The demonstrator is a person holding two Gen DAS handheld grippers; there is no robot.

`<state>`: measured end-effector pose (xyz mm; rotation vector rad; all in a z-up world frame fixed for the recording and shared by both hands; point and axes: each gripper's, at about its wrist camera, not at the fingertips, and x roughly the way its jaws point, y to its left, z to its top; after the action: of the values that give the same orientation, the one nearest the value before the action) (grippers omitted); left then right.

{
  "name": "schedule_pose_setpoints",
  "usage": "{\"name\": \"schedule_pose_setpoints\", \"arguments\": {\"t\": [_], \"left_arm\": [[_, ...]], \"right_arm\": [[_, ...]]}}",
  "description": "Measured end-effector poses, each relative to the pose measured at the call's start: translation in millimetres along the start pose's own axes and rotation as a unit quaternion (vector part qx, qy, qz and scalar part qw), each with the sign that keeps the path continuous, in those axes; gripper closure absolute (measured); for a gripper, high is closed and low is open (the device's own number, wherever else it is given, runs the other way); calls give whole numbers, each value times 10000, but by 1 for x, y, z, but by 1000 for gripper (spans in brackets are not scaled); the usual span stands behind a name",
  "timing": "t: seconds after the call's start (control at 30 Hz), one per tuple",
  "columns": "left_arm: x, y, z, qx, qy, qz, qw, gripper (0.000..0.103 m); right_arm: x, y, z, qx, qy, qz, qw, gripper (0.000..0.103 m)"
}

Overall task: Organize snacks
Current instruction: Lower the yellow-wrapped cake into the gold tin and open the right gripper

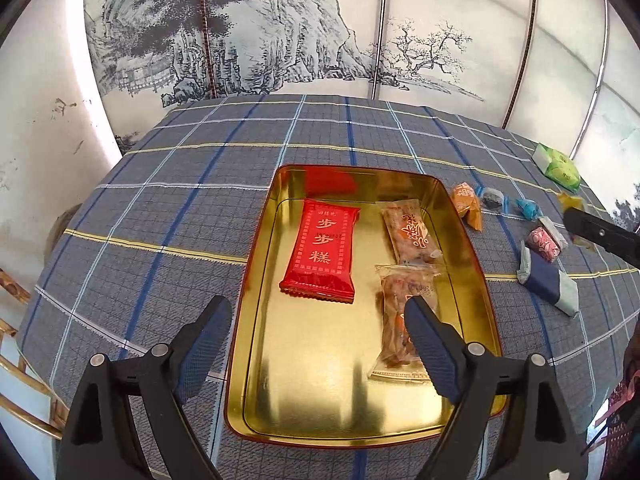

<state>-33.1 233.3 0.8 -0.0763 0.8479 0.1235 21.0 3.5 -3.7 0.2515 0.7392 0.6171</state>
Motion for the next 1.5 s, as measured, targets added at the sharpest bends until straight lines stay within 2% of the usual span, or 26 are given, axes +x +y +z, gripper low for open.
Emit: {"name": "schedule_pose_setpoints", "arguments": {"t": [0.2, 0.43, 0.97, 1.5], "left_arm": [[0, 11, -2, -82, -39, 11, 10000, 18], [4, 22, -5, -161, 4, 14, 9999, 17], [5, 29, -9, -133, 36, 1, 9999, 14], [14, 38, -12, -187, 95, 11, 9998, 14]], "right_arm": [[37, 31, 8, -165, 282, 311, 9990, 76], [74, 43, 15, -127, 602, 459, 9971, 76], [132, 64, 18, -287, 1067, 380, 9932, 76], [151, 72, 22, -334, 1202, 233, 9919, 75]]}}
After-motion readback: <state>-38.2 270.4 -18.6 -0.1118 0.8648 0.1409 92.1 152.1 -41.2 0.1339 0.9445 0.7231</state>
